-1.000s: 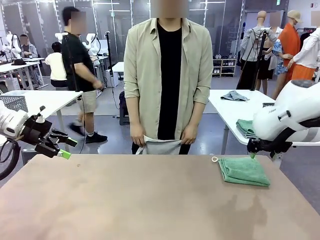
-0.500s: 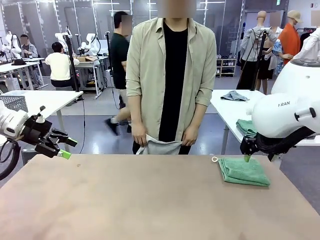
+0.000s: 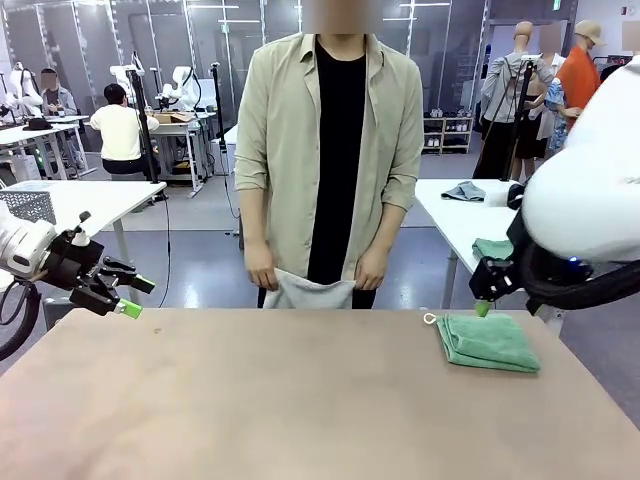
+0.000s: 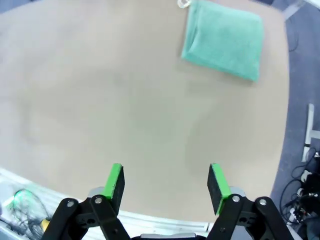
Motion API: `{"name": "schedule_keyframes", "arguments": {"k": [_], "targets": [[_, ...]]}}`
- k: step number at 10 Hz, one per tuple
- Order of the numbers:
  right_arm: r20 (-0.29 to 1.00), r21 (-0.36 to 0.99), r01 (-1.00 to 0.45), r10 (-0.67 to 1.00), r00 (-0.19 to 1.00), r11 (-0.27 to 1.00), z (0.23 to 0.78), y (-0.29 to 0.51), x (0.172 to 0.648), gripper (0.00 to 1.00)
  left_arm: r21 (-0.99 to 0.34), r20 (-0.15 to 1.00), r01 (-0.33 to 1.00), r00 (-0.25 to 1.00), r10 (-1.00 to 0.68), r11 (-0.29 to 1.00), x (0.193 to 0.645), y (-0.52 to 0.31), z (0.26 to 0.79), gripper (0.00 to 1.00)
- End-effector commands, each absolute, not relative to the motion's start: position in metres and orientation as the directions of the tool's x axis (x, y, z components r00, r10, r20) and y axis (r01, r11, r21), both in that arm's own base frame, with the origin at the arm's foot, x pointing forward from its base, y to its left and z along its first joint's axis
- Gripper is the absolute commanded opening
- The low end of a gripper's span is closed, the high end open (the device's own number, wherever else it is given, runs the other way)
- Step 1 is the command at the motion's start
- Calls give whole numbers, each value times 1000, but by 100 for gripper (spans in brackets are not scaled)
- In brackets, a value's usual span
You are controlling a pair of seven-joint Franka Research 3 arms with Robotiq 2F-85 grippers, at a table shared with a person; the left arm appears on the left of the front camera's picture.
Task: Fold the towels and place them in the basket.
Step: When a person lays out a Towel with hook on the table, fold it in half twice.
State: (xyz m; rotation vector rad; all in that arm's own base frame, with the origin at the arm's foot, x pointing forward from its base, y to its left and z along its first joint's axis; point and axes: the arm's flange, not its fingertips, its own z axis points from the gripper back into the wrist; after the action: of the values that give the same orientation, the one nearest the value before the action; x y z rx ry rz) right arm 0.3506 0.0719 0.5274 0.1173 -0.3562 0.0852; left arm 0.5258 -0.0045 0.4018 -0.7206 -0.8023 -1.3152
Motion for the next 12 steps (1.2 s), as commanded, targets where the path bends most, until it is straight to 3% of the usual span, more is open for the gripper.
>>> {"name": "schedule_keyframes", "arguments": {"k": [1, 4, 12], "targets": [[349, 202, -161, 83, 934, 966, 543, 42, 315, 84, -14, 834, 992, 79, -545, 122, 525, -4, 402, 100], [381, 215, -196, 103, 919, 957, 564, 44, 287, 84, -14, 834, 992, 79, -545, 122, 525, -4, 402, 100], [383, 207, -179, 89, 919, 962, 573, 42, 286, 84, -14, 834, 992, 79, -545, 122, 525, -4, 402, 100]]}}
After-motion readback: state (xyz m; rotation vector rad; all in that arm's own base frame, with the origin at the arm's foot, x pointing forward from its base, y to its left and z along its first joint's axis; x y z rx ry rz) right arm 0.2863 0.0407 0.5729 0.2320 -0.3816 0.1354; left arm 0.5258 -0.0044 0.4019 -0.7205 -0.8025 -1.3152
